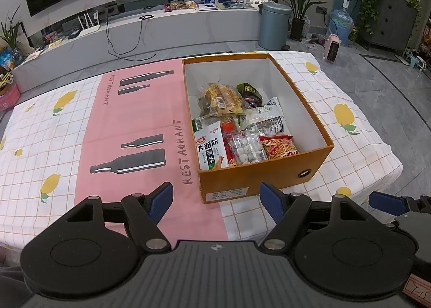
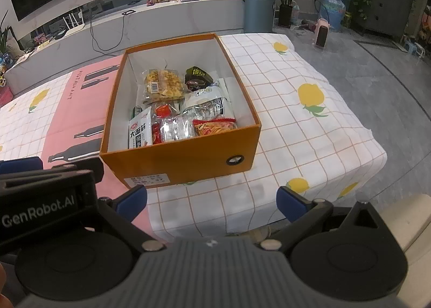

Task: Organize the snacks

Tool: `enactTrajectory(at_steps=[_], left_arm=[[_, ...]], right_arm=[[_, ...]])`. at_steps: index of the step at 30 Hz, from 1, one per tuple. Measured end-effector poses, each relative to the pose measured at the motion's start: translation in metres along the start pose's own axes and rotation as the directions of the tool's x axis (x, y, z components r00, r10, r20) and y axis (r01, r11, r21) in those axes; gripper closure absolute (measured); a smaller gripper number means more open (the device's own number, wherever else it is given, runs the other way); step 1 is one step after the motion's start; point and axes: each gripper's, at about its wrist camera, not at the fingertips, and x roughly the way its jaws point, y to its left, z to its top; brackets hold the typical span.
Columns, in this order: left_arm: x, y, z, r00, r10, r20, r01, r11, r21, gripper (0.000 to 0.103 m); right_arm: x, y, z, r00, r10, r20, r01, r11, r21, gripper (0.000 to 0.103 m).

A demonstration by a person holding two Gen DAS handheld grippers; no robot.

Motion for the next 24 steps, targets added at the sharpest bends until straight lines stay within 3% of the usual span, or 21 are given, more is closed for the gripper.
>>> enactTrajectory(at_steps=[24], left_arm=[[-0.0054,0.0008,0.0002,1.000,0.004,0.016,-0.004,1.000,0.007,0.017]], right_arm=[[-0.0045,0.0029,0.0006,1.000,0.009,0.002,-0.009,1.000,-0.004,0.004]])
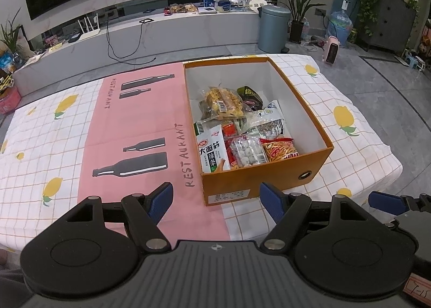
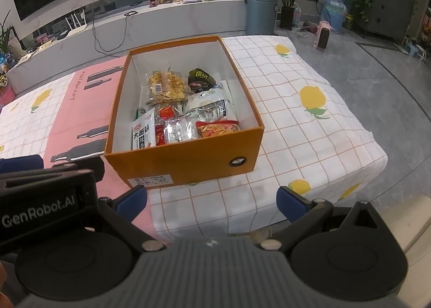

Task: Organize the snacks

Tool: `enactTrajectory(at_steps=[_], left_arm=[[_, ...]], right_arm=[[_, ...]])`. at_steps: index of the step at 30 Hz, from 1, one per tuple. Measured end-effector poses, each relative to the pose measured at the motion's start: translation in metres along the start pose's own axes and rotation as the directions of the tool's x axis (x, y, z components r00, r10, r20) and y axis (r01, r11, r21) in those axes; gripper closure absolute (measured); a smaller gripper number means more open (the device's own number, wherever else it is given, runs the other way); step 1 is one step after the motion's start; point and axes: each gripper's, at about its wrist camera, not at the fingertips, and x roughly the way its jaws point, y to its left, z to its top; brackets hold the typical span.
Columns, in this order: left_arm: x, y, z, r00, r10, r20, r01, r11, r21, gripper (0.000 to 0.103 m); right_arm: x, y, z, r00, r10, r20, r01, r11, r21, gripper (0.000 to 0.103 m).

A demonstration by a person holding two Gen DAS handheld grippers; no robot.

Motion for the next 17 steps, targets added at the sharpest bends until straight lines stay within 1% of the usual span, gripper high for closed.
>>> enactTrajectory(at_steps=[17], left_arm=[[-0.008,0.005,0.000,1.000,-0.014,0.017,0.014,1.000,-0.002,0.017]], right_arm=[[-0.011,0.003,-0.001,1.000,-0.010,0.025,0.010,1.000,-0.007,0.004]])
